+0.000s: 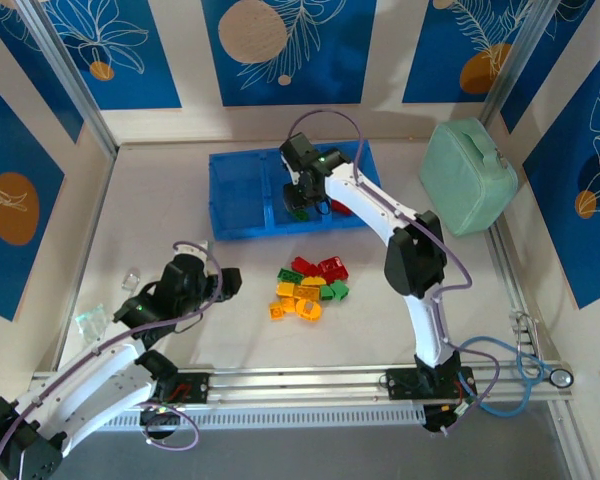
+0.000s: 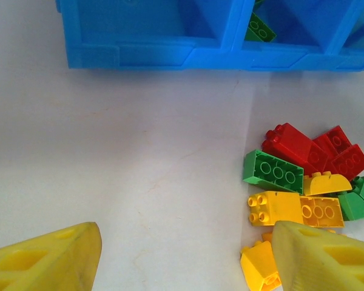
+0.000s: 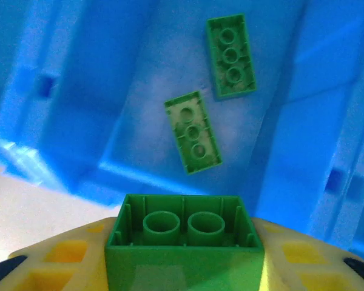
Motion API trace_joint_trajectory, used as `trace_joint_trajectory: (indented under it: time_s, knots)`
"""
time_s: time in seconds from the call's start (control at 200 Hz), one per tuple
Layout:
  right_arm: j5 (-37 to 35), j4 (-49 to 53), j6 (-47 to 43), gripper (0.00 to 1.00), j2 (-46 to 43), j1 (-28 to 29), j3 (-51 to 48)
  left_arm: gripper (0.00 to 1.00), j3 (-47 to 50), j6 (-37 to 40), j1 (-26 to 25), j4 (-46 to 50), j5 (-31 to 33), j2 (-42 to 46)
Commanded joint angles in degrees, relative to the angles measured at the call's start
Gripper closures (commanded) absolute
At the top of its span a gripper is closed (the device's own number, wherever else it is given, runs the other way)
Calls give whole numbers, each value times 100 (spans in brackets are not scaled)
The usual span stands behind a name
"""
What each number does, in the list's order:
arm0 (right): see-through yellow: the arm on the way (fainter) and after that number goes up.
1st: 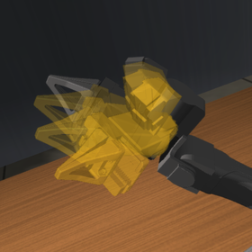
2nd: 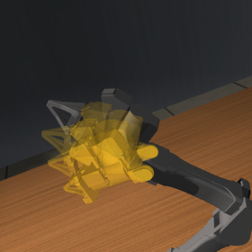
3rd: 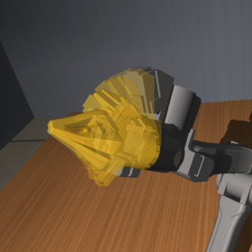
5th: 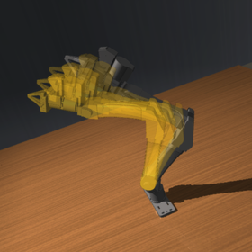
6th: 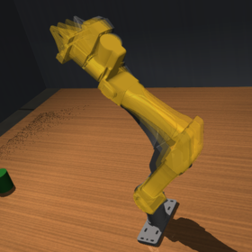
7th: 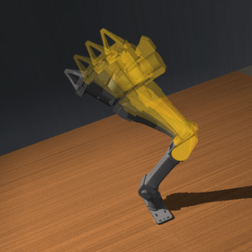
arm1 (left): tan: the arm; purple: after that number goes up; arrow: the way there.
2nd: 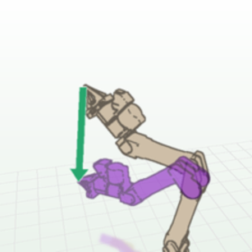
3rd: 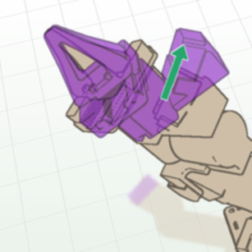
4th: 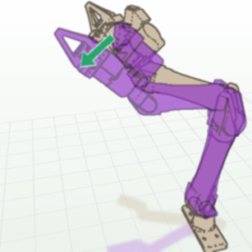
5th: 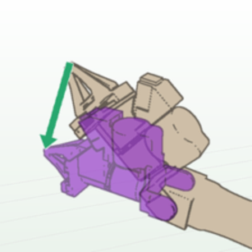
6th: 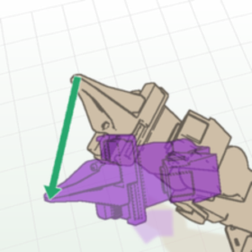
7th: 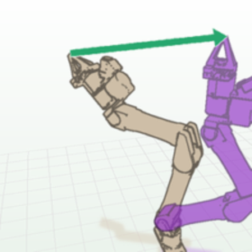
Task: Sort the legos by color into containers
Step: Place the lego in the container.
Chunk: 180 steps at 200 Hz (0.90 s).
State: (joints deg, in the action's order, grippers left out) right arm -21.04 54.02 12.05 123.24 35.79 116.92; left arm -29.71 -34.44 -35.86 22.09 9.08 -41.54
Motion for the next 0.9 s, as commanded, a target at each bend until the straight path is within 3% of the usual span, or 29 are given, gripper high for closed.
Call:
trace_joint_trajectory:
  time_s: [0.0,0.15,0.32,0.42,0.895]
  knots:
    - [7,334,52,61,403,-69,499,26,12,26,-79,155,50,92]
    - [-102,467,9,58,836,-151,1207,26,-36,63,-133,164,74,81]
    - [-196,1041,140,31,1205,-204,2194,27,-207,170,-242,257,155,-126]
    - [-224,1112,206,19,1044,-182,2176,27,-297,241,-345,252,173,-276]
    - [295,-928,662,18,-2029,-2,-2231,27,-957,758,-1248,-371,-137,-2109]
